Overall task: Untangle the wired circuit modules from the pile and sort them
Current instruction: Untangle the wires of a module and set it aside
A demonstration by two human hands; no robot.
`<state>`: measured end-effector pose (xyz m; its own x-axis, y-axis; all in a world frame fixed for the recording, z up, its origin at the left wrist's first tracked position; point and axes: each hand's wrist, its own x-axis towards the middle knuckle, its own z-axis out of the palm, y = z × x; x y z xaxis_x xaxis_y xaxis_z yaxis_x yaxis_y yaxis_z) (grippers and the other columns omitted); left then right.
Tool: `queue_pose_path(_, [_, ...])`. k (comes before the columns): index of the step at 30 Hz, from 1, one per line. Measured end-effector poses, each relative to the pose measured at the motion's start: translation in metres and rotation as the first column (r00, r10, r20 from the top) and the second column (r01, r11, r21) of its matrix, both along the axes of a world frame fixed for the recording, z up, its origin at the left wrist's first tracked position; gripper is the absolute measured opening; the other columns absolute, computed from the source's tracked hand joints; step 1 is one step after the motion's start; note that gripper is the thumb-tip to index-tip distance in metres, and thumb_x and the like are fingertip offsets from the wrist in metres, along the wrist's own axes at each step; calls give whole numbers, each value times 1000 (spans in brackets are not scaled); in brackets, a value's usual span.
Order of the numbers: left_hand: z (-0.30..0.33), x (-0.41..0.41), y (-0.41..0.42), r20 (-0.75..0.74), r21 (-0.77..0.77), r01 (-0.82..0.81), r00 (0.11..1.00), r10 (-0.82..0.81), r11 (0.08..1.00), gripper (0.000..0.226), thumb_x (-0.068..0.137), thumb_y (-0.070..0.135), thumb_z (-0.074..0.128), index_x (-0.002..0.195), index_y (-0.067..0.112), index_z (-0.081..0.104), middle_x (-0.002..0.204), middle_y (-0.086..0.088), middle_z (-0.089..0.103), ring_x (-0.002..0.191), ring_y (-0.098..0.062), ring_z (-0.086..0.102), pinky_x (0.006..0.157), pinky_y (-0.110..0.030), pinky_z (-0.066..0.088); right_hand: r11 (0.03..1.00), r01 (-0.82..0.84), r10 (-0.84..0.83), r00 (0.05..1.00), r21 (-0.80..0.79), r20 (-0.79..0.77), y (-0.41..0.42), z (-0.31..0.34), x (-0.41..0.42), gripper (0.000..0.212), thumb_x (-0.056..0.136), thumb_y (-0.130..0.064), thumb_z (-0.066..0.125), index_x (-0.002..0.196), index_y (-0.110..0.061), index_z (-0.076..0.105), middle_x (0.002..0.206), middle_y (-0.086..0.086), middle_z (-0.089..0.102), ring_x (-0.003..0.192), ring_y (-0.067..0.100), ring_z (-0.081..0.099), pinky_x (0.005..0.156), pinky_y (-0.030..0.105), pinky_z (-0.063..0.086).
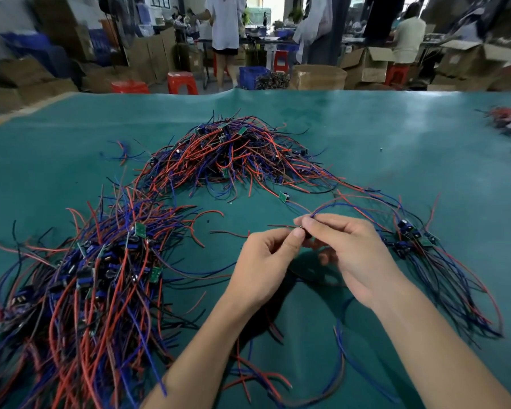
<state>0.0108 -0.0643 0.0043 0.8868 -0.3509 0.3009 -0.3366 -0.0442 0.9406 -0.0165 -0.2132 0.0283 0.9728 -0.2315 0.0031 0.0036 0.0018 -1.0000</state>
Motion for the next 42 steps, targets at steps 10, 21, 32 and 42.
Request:
queue_pose_path(10, [1,1,0,46,82,-39,998,35,996,25,101,16,56,82,8,70,62,18,55,62,5,46,64,-13,36,996,84,-83,995,-10,64,-10,4,2,20,92,-9,72,75,-16,81,90,0,79,67,9,58,52,24,40])
queue_pose_path(21, [3,-2,0,37,148,-5,999,-1,989,29,102,23,56,76,16,68,48,11,31,49,-5,28,50,-18,22,945,313,-325,933,100,153,-33,7,4,15,86,-8,78,72,-11,71,65,1,61,57,10,50,53,21,41])
queue_pose_path(32, [-1,-1,1,42,169,-1,999,-6,986,29,100,25,57,75,17,68,50,9,30,50,-7,27,51,-25,23,790,516,-590,787,331,180,-54,19,-2,18,91,-5,74,76,-12,67,66,3,58,50,7,48,55,22,39])
queue_pose_path(42, [-5,0,-2,-27,62,-238,970,240,969,30,105,22,45,79,16,60,51,5,52,47,-10,42,53,-28,37,906,417,-422,903,64,81,-39,9,3,22,94,-19,70,73,-13,70,58,-2,67,45,7,52,38,20,34])
